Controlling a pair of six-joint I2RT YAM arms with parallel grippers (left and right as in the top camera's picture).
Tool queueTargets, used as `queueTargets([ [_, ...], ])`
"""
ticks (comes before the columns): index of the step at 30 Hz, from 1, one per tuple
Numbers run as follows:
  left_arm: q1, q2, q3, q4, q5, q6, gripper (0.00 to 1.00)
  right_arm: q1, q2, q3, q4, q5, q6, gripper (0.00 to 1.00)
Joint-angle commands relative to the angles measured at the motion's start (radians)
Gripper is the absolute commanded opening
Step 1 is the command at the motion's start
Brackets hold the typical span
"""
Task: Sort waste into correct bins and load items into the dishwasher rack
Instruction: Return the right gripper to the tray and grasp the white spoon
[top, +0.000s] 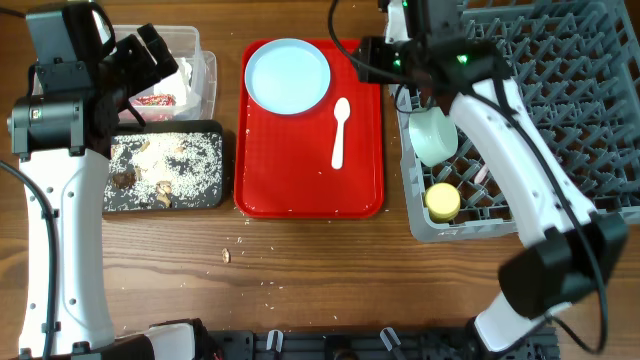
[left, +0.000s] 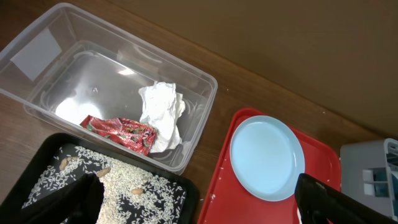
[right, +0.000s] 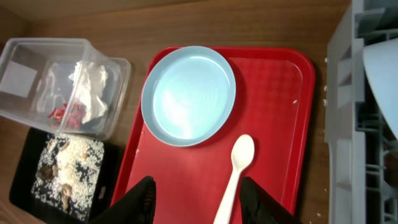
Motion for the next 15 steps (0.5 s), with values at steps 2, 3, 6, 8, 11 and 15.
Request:
queueTargets([
  [2,0.005,0.006,0.008,0.003,0.008,0.008,1.0,0.006,0.202,0.029,-0.019,-0.014,0.051,0.45],
  [3,0.005,0.006,0.008,0.003,0.008,0.008,1.0,0.006,0.231,0.029,-0.017,-0.014,0.069,0.44],
  [6,0.005,0.006,0.008,0.003,0.008,0.008,1.0,0.006,0.314,0.029,0.002,-0.014,0.113,0.4],
  [8,0.005,0.006,0.008,0.003,0.008,0.008,1.0,0.007,0.348,0.029,0.015,-0.014,0.142,0.38],
  [11,0.005,0.006,0.008,0.003,0.008,0.008,1.0,0.013,0.405,0.029,0.037,-0.014,0.167,0.36],
  [15,0.005,0.006,0.008,0.003,0.008,0.008,1.0,0.032,0.455,0.029,0.052,-0.018,0.172,0.34],
])
